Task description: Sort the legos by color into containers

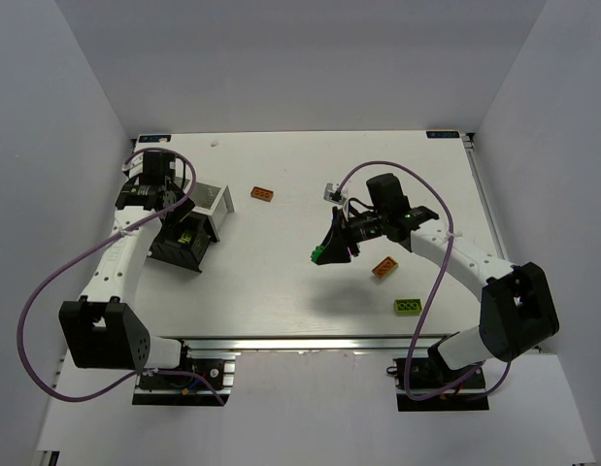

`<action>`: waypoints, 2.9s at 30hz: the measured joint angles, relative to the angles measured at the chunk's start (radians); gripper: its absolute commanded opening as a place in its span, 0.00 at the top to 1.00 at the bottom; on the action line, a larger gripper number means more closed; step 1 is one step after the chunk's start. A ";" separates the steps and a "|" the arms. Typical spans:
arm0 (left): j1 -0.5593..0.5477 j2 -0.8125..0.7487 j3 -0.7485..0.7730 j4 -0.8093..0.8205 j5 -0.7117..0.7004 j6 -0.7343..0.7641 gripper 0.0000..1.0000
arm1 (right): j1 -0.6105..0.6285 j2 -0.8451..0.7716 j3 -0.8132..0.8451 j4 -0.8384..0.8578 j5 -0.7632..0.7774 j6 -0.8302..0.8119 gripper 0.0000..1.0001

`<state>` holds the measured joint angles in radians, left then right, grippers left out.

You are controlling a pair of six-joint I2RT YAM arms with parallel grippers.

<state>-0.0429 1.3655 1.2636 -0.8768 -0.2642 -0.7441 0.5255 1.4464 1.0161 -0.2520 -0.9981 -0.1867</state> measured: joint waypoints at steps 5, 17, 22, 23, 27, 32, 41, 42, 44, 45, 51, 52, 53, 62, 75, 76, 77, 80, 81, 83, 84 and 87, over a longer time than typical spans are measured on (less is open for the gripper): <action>0.000 0.000 0.000 0.037 -0.002 0.003 1.00 | 0.000 0.000 0.000 0.000 0.000 0.000 1.00; 0.000 0.002 0.000 0.081 0.008 0.004 1.00 | -0.002 0.000 0.000 0.000 0.000 0.000 1.00; 0.000 0.002 0.000 0.094 0.013 0.011 1.00 | -0.002 0.000 0.000 0.000 0.000 0.000 1.00; 0.000 0.002 0.000 0.095 0.013 0.012 1.00 | -0.002 0.000 0.000 0.000 0.000 0.000 1.00; 0.000 0.002 0.000 0.101 0.014 0.015 1.00 | -0.002 0.000 0.000 0.000 0.000 0.000 1.00; 0.000 0.002 0.000 0.101 0.014 0.021 1.00 | -0.002 0.000 0.000 0.000 0.000 -0.001 1.00; 0.000 -0.002 -0.001 0.103 0.014 0.022 1.00 | -0.002 0.000 0.000 0.000 0.000 -0.001 1.00; 0.000 -0.004 -0.001 0.103 0.014 0.022 1.00 | -0.002 0.000 0.000 0.000 0.000 -0.001 1.00; 0.000 -0.007 -0.005 0.105 0.014 0.023 1.00 | -0.002 0.000 0.000 0.000 0.000 -0.001 1.00; 0.000 -0.008 -0.008 0.106 0.014 0.023 1.00 | -0.002 0.000 0.000 0.000 0.000 -0.001 1.00; 0.000 -0.008 -0.020 0.108 0.014 0.023 1.00 | -0.002 0.000 0.000 0.000 0.000 -0.002 1.00; 0.000 -0.008 -0.022 0.109 0.014 0.023 1.00 | -0.002 0.000 0.000 0.000 0.000 -0.002 1.00; 0.000 -0.008 -0.022 0.111 0.014 0.023 1.00 | -0.002 0.000 0.000 0.000 0.000 -0.002 1.00; 0.022 0.065 0.043 0.111 0.040 -0.002 1.00 | -0.002 0.011 0.000 0.000 -0.005 -0.002 1.00; 0.091 0.156 0.091 0.113 0.078 -0.047 1.00 | -0.002 0.013 0.000 0.000 -0.016 -0.002 1.00; 0.093 0.156 0.097 0.113 0.080 -0.047 1.00 | -0.002 0.013 0.000 0.000 -0.016 -0.002 1.00; 0.093 0.156 0.103 0.113 0.081 -0.048 1.00 | -0.002 0.014 0.000 0.000 -0.017 -0.002 1.00; 0.097 0.156 0.108 0.114 0.082 -0.050 1.00 | -0.002 0.015 0.000 0.000 -0.018 -0.001 1.00; 0.098 0.156 0.108 0.113 0.085 -0.050 1.00 | -0.002 0.015 0.000 0.000 -0.017 -0.001 1.00; 0.101 0.156 0.108 0.113 0.090 -0.050 1.00 | -0.002 0.015 0.000 0.000 -0.017 -0.001 1.00; 0.101 0.156 0.108 0.114 0.091 -0.051 1.00 | -0.002 0.015 0.000 0.000 -0.017 -0.001 1.00; 0.102 0.156 0.108 0.114 0.096 -0.051 1.00 | -0.002 0.015 0.000 0.000 -0.016 -0.001 1.00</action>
<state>0.0589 1.5211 1.3720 -0.7631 -0.1684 -0.7952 0.5236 1.4616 1.0161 -0.2516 -1.0145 -0.1875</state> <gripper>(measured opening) 0.473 0.438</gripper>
